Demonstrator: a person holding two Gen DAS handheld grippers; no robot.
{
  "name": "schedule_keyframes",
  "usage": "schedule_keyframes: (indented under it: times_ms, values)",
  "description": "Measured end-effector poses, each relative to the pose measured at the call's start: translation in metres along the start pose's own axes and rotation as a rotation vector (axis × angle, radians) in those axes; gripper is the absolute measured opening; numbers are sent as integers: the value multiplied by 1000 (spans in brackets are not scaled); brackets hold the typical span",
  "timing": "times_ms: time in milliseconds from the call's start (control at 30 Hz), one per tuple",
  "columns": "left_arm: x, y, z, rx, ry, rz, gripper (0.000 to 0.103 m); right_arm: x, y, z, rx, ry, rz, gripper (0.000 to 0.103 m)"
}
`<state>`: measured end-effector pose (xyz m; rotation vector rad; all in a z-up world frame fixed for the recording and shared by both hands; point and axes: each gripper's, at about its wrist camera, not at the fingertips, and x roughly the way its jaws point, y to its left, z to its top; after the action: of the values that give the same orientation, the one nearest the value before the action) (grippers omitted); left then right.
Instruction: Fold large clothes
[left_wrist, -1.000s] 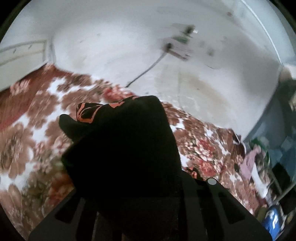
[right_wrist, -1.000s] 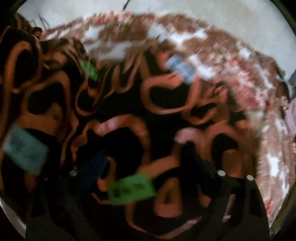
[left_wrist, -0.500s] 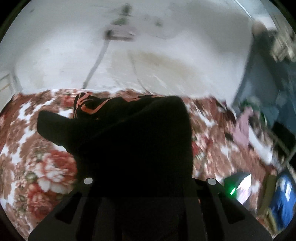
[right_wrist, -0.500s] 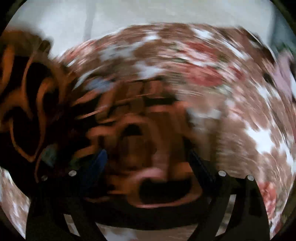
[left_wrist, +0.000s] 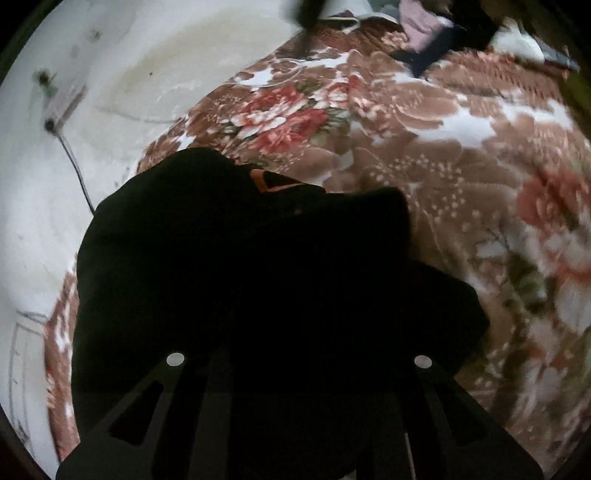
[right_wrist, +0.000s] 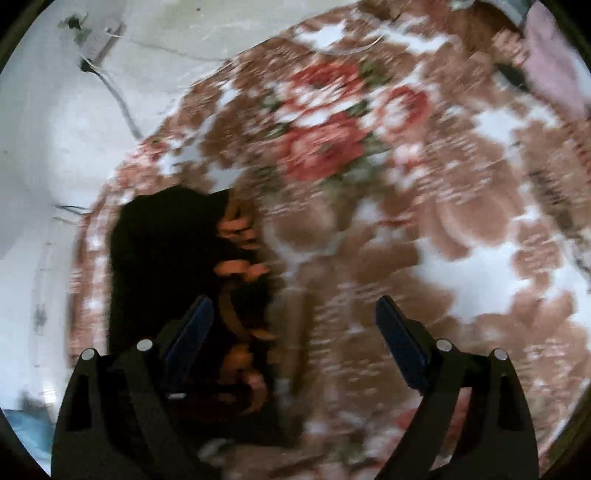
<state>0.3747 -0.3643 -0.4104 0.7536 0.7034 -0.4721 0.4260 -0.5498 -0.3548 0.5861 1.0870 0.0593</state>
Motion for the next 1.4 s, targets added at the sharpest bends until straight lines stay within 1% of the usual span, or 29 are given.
schedule_keyframes:
  times_ms: [100, 200, 267, 300, 367, 400, 433, 533, 633, 667, 700, 733, 833, 900, 933, 967, 1000, 1167, 1233, 1267, 1300, 1333, 1367, 1400]
  values:
    - [-3, 2, 0, 10, -4, 8, 13, 16, 13, 9, 26, 101, 199, 89]
    - [-7, -1, 0, 41, -19, 29, 13, 41, 30, 13, 30, 220, 302, 89]
    - [-10, -6, 0, 61, -34, 48, 13, 58, 41, 15, 24, 291, 337, 89]
    - [-11, -7, 0, 68, -40, 56, 13, 64, 46, 15, 21, 313, 339, 89]
    - [-14, -8, -1, 72, -56, 67, 13, 80, 57, 14, 6, 385, 332, 89]
    - [-15, -7, -1, 67, -59, 67, 13, 88, 60, 11, -1, 422, 295, 89]
    - [-15, -7, -1, 62, -62, 65, 13, 93, 62, 11, -6, 431, 277, 89]
    - [-16, -6, -2, 69, -66, 64, 13, 94, 66, 11, 1, 422, 335, 90]
    - [-12, -8, -4, 85, -71, 59, 13, 71, 66, 18, -4, 331, 353, 90]
    - [-11, -9, -4, 91, -73, 59, 13, 64, 66, 20, -1, 306, 372, 90]
    - [-11, -9, -4, 94, -75, 58, 13, 59, 68, 21, 11, 293, 410, 90]
    - [-10, -9, -3, 95, -77, 58, 13, 59, 69, 21, 17, 299, 419, 90]
    - [-12, -9, -3, 91, -79, 62, 13, 82, 78, 13, 10, 414, 397, 90]
    - [-12, -10, -3, 88, -81, 68, 13, 95, 78, 11, 5, 457, 395, 90]
    - [-12, -10, -3, 84, -81, 67, 13, 103, 77, 8, 6, 484, 364, 90]
    - [-12, -10, -3, 85, -81, 68, 13, 107, 76, 6, 3, 490, 337, 90]
    - [-13, -11, -4, 89, -83, 70, 13, 109, 77, 4, -6, 494, 332, 90]
    - [-20, -13, -4, 115, -114, 72, 13, 113, 87, 5, -28, 524, 363, 90]
    - [-25, -13, -3, 130, -134, 59, 13, 120, 93, 10, -51, 542, 374, 90]
    - [-27, -12, -3, 133, -147, 48, 13, 121, 97, 11, -75, 548, 373, 79]
    - [-27, -11, -3, 133, -150, 43, 13, 123, 99, 10, -103, 556, 358, 51]
    - [-26, -9, -4, 134, -149, 39, 13, 126, 99, 9, -127, 564, 325, 30]
    - [-25, -8, -5, 138, -150, 34, 13, 130, 98, 9, -163, 569, 254, 16]
    - [-24, -10, -6, 155, -152, 37, 13, 131, 97, 10, -168, 568, 254, 14]
